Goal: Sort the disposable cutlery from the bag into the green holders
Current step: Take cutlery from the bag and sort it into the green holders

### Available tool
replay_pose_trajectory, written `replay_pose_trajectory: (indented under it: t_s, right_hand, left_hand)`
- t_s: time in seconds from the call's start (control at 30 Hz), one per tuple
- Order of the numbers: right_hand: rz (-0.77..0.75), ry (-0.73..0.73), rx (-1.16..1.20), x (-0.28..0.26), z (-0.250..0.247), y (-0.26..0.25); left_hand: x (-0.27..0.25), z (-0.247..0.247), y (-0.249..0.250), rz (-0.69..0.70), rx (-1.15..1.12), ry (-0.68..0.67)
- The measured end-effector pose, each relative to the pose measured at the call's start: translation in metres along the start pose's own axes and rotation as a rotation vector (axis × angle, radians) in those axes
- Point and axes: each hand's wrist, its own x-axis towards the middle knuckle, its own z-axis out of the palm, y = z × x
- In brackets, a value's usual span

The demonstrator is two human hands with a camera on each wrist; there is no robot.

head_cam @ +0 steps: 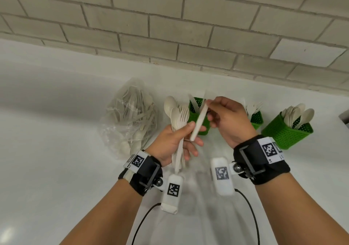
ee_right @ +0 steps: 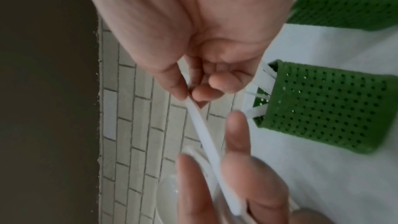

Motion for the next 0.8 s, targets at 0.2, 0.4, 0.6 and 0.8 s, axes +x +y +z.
replay_pose_trajectory:
  t_s: [0.2, 0.4, 0.6, 0.8]
  right_hand:
    - [0.001, -0.330, -0.271, -0.016, -0.006, 0.005]
    - [-0.060, -0.202, -0.412, -0.029, 0.011, 0.020]
    - [-0.305, -0.166, -0.747, -0.034, 0.012, 0.034]
    - [-0.231, -0.158, -0.699, -0.032, 0.001, 0.039]
  left_hand:
    - [0.007, 0.005, 0.001, 0.027, -0.048, 0.080]
    - [0.015, 0.018, -0.006, 0.060, -0.069, 0.112]
    - [0.022, 0.020, -0.014, 0.016, -0.138, 0.191]
    - [0.022, 0.020, -0.016, 0.002, -0.235, 0.203]
